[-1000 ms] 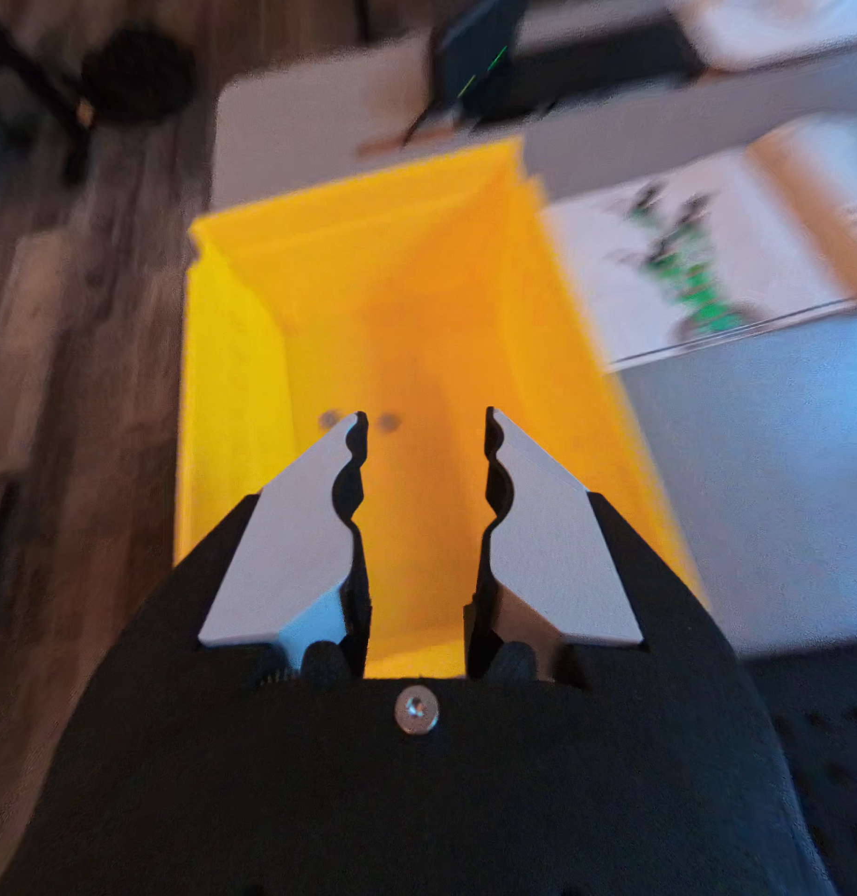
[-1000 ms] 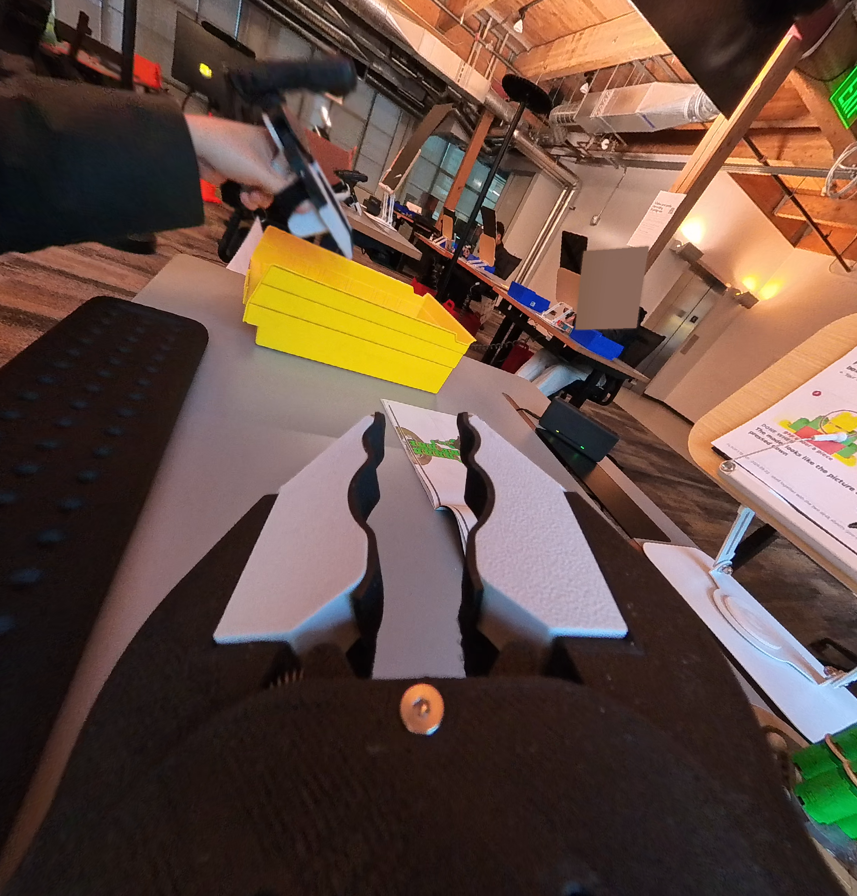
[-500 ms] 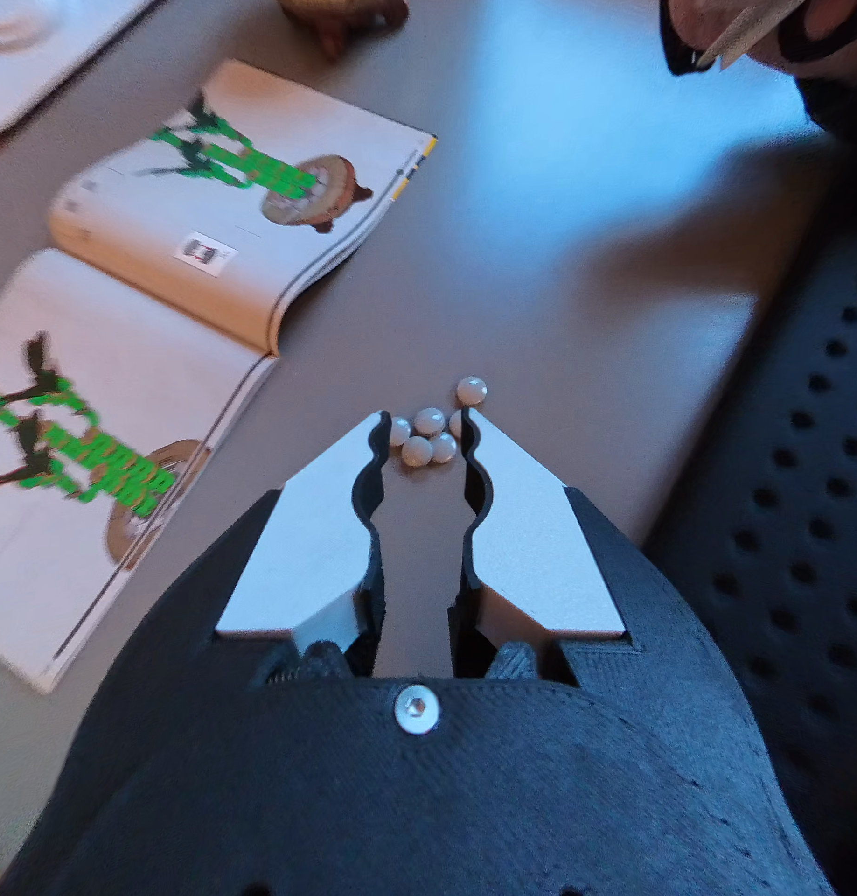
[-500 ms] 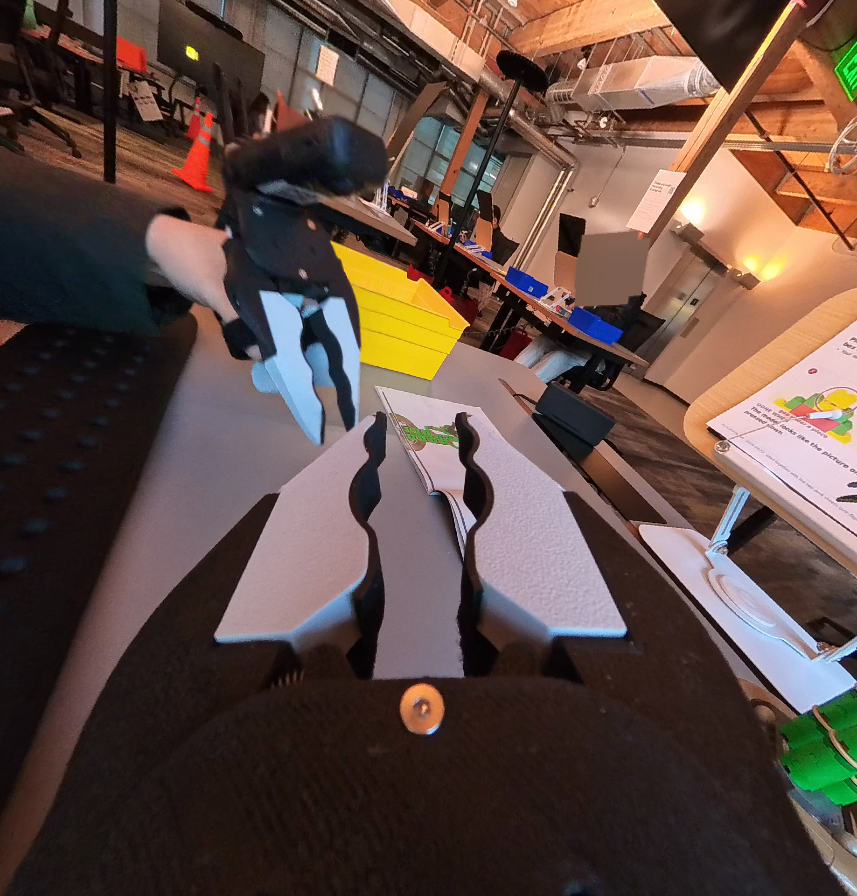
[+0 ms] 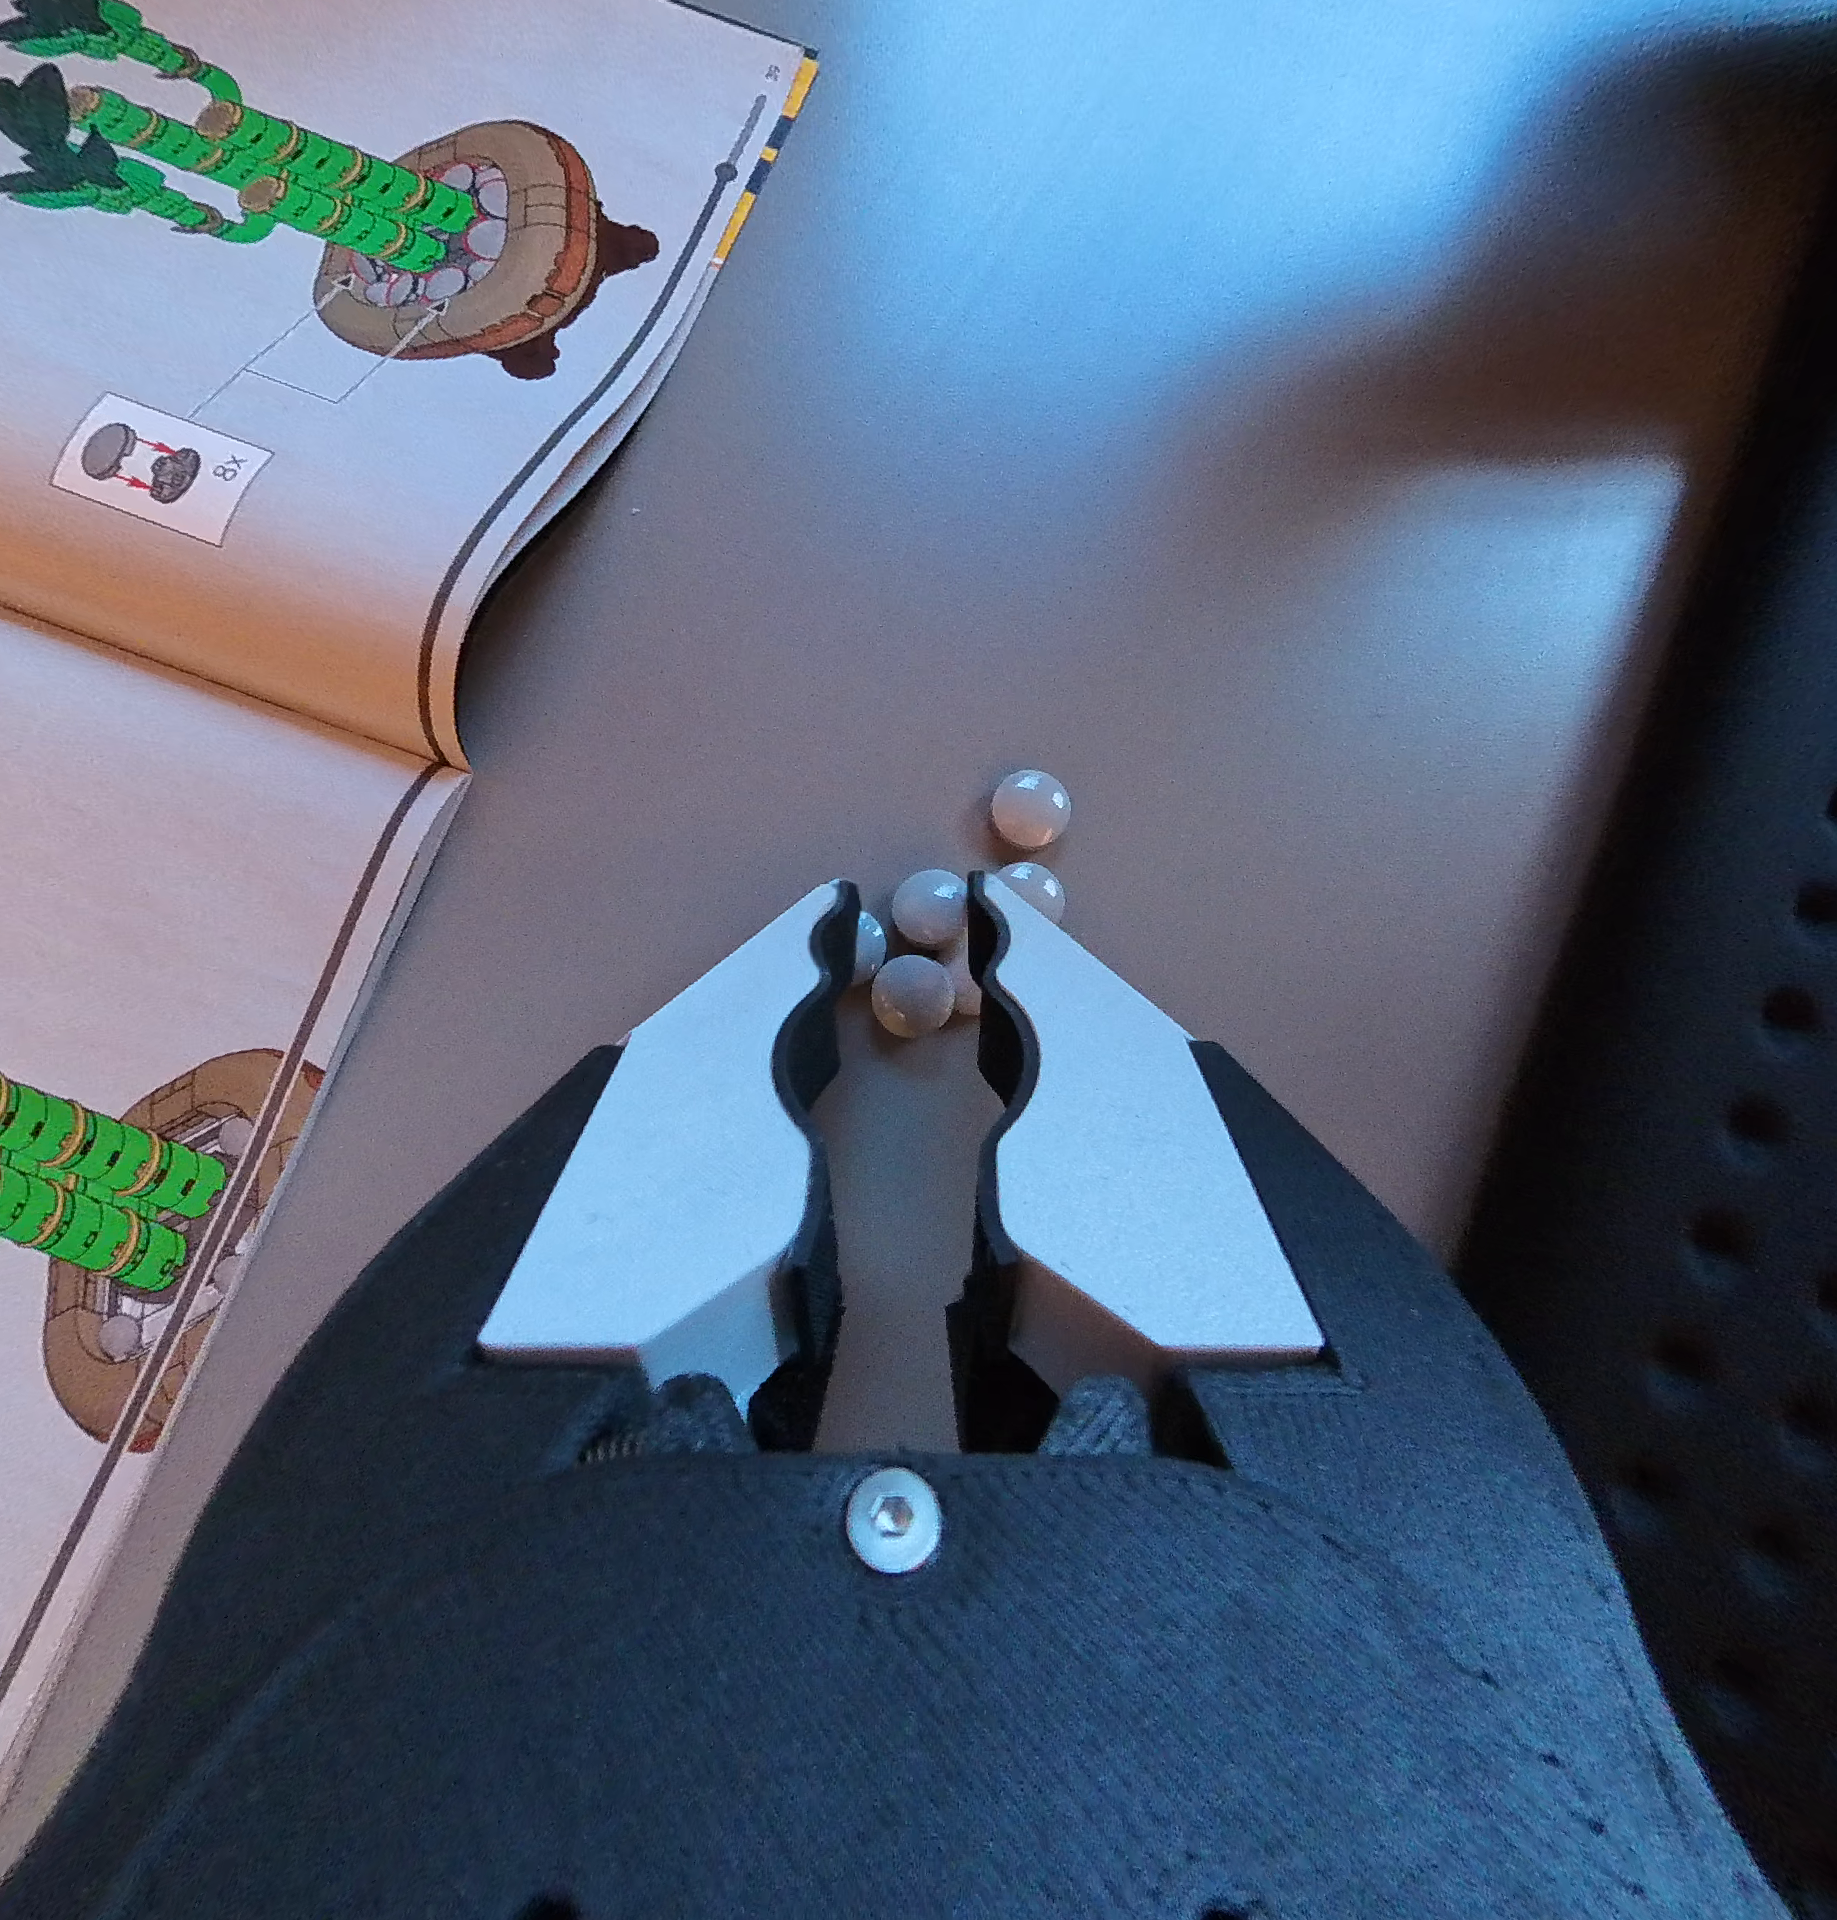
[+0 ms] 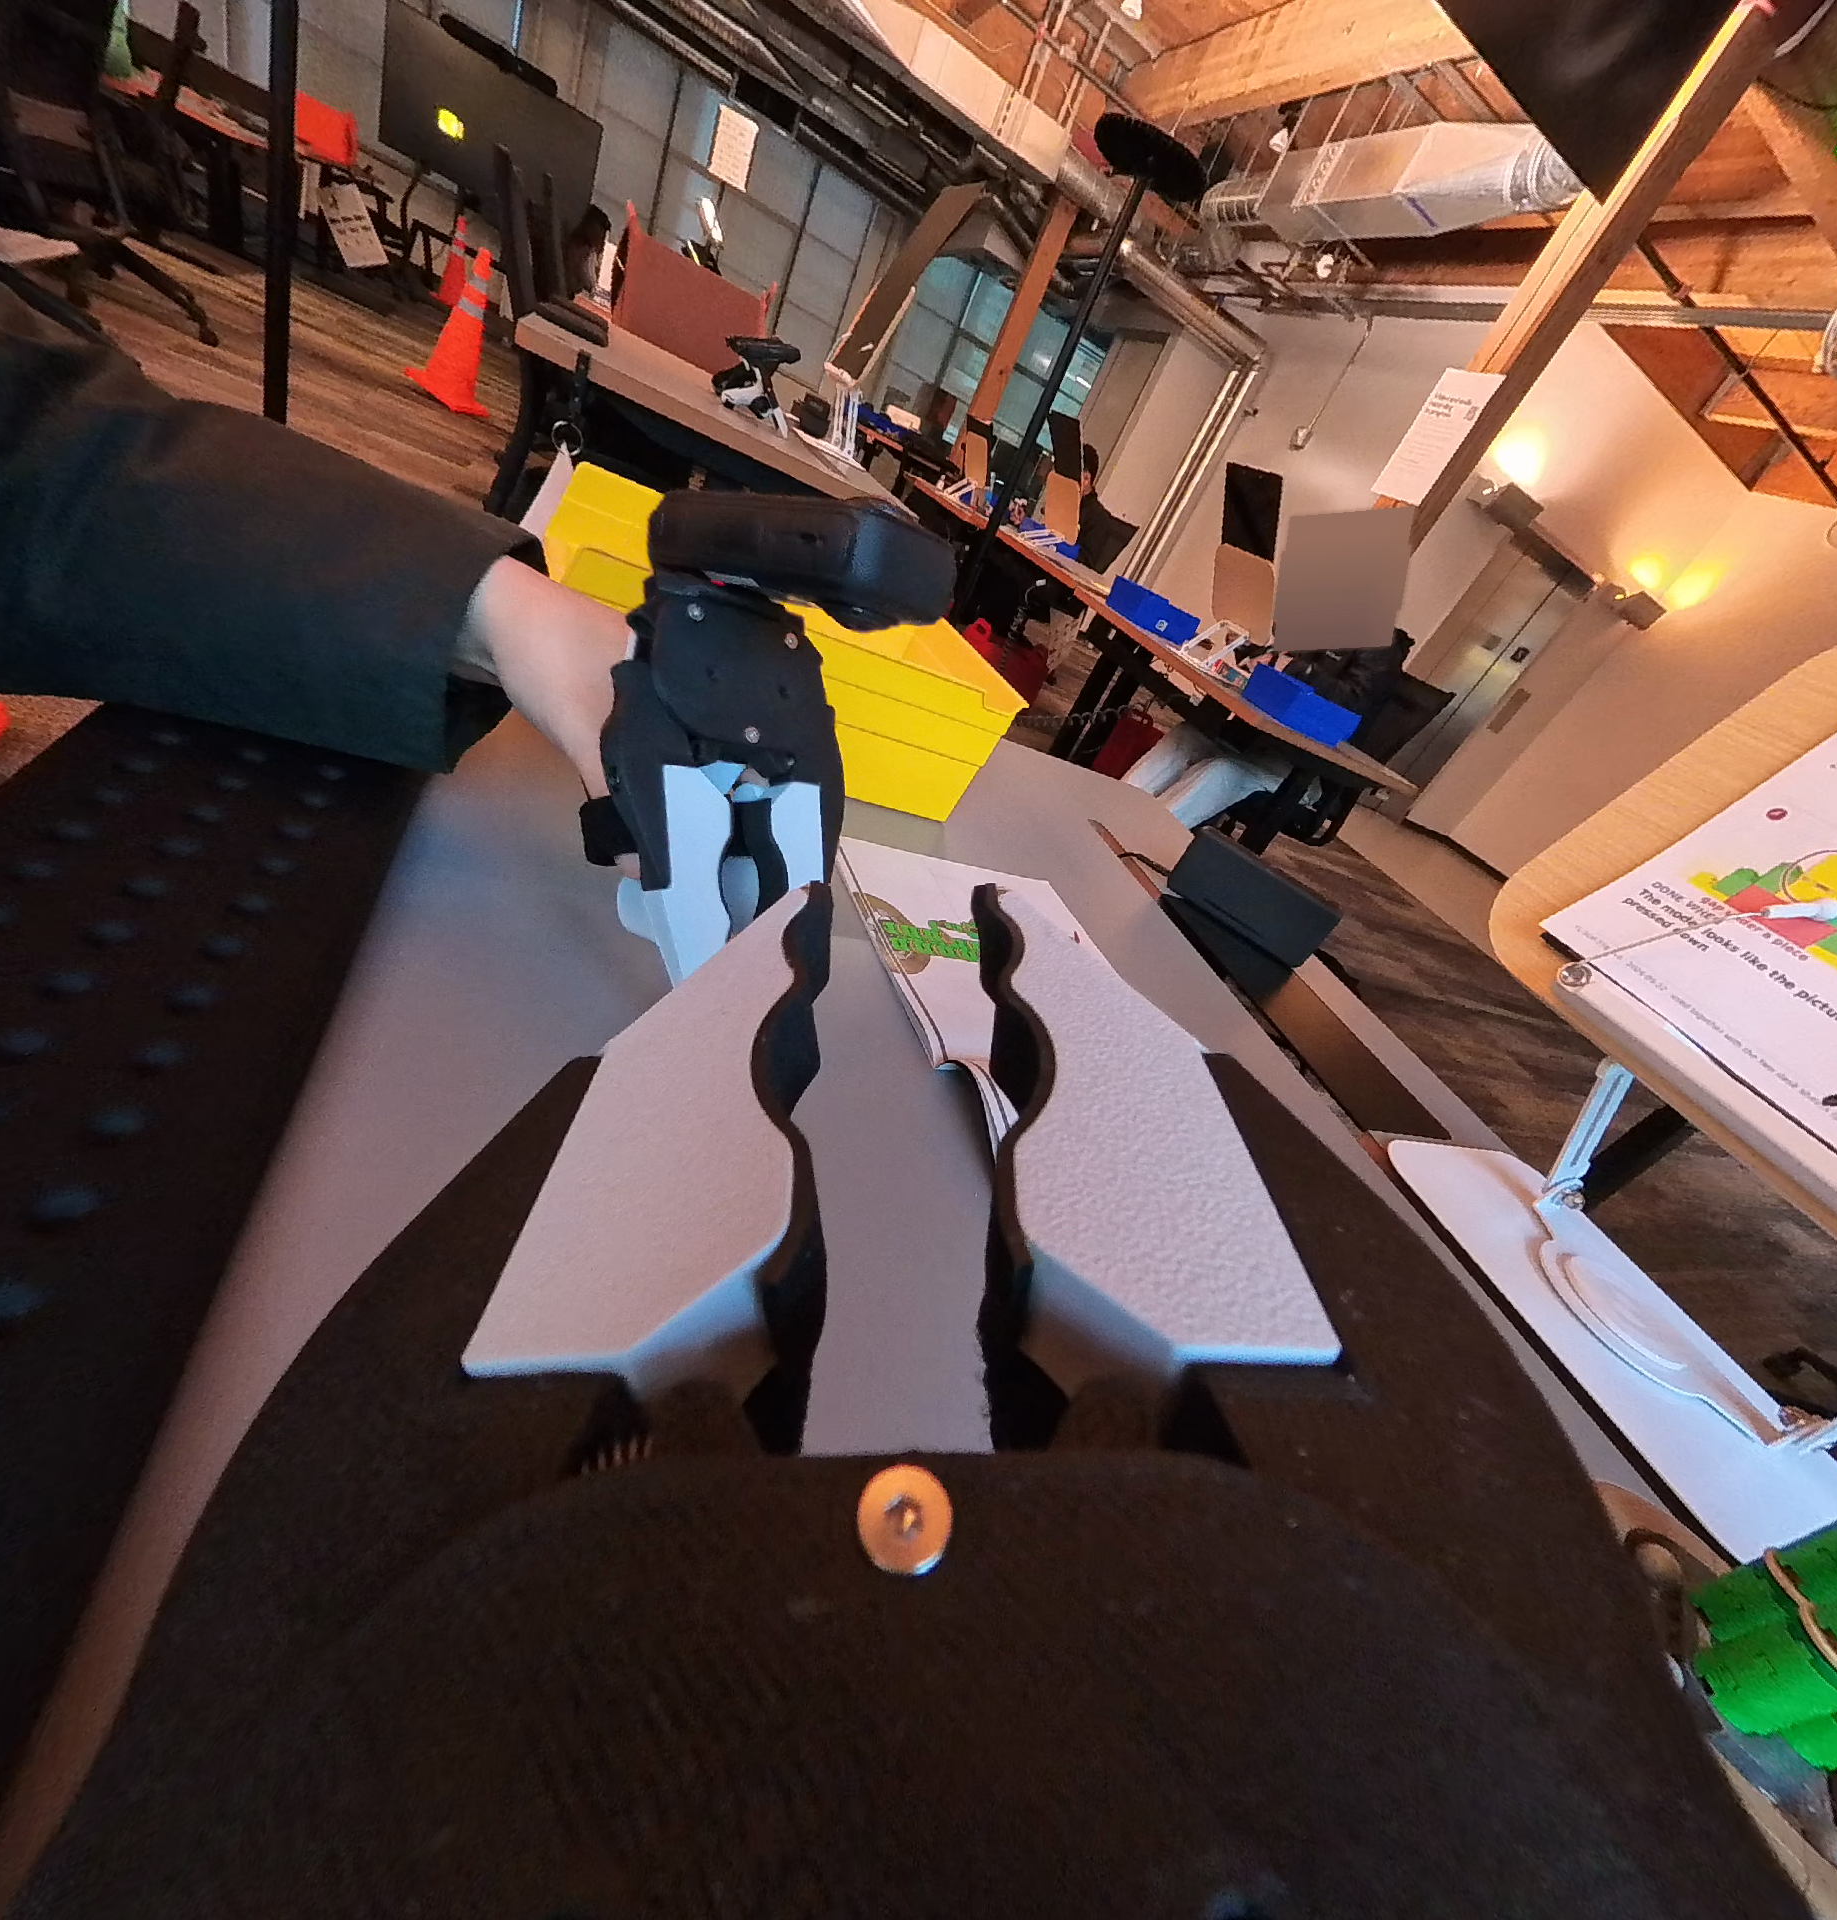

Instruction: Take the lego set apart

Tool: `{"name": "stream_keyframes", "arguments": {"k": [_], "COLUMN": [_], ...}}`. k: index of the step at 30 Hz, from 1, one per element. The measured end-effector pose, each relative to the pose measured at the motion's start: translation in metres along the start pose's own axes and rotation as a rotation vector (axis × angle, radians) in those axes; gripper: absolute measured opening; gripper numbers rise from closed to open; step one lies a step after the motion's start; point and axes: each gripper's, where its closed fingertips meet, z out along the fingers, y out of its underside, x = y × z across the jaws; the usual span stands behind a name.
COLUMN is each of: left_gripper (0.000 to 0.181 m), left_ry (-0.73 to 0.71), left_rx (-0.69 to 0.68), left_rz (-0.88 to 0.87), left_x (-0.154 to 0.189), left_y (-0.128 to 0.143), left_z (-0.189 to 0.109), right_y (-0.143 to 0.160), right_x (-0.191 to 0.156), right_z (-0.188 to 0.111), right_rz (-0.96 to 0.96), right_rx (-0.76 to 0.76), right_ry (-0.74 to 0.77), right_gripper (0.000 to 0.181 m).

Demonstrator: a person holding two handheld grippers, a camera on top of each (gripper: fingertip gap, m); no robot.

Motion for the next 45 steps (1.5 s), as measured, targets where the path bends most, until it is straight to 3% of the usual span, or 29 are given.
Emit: {"name": "stream_keyframes", "arguments": {"k": [12,15,21,25,29,33,37,41,45], "left_gripper": [0.014,0.014,0.013,0.013,0.012,0.012,0.012,0.012,0.012], "left_ry": [0.012,-0.026,-0.114,-0.112,0.044,0.074,0.099,0.116,0.135], "left_rx": [-0.004,0.128,0.586,0.794,0.954,1.034,1.038,1.047,1.061], "left_rz": [0.018,0.027,0.229,0.373,0.363,0.402,0.408,0.434,0.448], "left_x": [0.002,0.001,0.031,0.066,0.095,0.102,0.104,0.11,0.115], "left_y": [0.0,-0.024,-0.107,-0.13,-0.144,-0.149,-0.148,-0.147,-0.146], "left_z": [0.003,-0.009,-0.065,-0.085,-0.101,-0.108,-0.105,-0.104,-0.104], "right_y": [-0.002,-0.001,-0.013,-0.029,-0.041,-0.056,-0.055,-0.053,-0.06], "right_x": [-0.001,0.0,0.009,-0.003,-0.012,-0.019,-0.019,-0.033,-0.035], "right_z": [-0.001,-0.001,-0.004,-0.007,-0.008,-0.015,-0.012,-0.005,-0.008], "right_rz": [-0.007,-0.005,0.195,0.392,0.586,0.866,1.061,1.024,1.061], "right_rx": [0.004,-0.001,0.099,0.173,0.234,0.311,0.317,0.258,0.291], "right_ry": [0.0,0.002,-0.014,-0.16,-0.304,-0.523,-0.611,-0.62,-0.678], "right_gripper": [0.026,0.025,0.025,0.029,0.026,0.021,0.026,0.026,0.015]}}
